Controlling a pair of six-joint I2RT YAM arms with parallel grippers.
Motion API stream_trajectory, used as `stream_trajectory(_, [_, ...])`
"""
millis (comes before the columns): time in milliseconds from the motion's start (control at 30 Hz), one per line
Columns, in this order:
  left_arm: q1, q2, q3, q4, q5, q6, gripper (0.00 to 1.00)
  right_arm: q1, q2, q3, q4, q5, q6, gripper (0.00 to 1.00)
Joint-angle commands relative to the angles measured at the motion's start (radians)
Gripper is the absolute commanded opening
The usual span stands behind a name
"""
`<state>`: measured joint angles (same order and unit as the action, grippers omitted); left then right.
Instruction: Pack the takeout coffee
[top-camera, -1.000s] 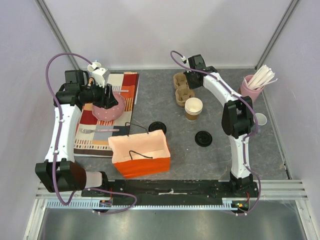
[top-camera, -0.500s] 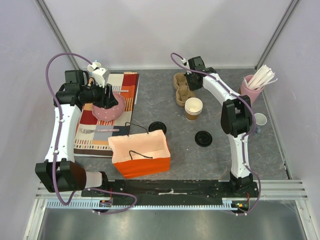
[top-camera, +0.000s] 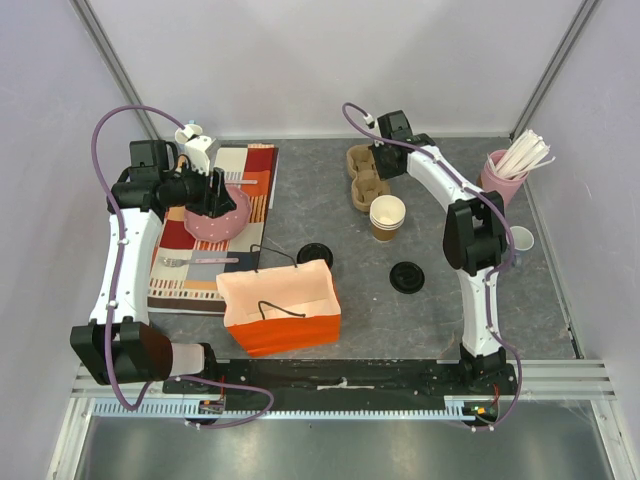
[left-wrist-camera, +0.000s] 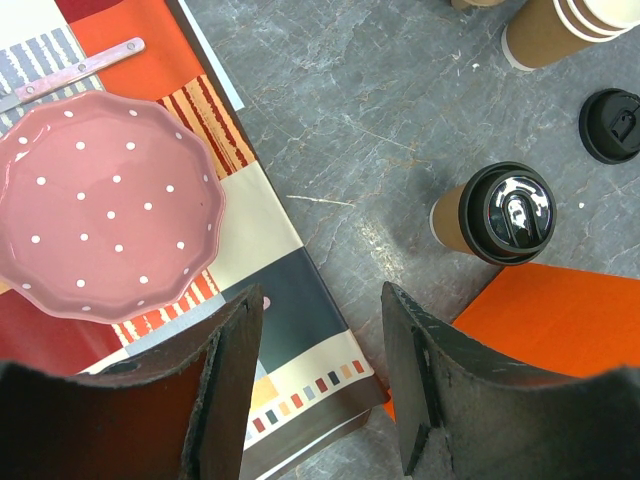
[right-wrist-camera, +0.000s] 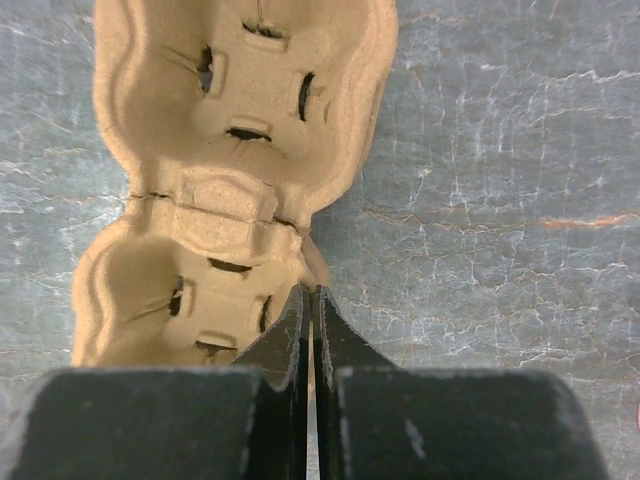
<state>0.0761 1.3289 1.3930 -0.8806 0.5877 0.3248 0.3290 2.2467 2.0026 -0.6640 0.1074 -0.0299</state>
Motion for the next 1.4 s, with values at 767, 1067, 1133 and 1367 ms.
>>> stream_trajectory(767, [0.001, -0.007, 0.032, 0.023, 0.041, 0.028, 0.58, -0.048, -0.154, -0.042, 0.173, -0.132, 0.107, 0.00])
stream_trajectory(1067, [-0.001, -0.007, 0.029, 0.023, 0.041, 0.030, 0.58, -0.054, -0.190, -0.031, 0.224, -0.155, 0.102, 0.00])
stream_trajectory(1133, [-0.001, -0.007, 0.029, 0.023, 0.043, 0.030, 0.58, -0.054, -0.196, -0.036, 0.224, -0.152, 0.099, 0.00])
stream_trajectory(1367, [-0.001, -0.007, 0.031, 0.023, 0.043, 0.030, 0.58, -0.058, -0.219, -0.028, 0.236, -0.152, 0.090, 0.00])
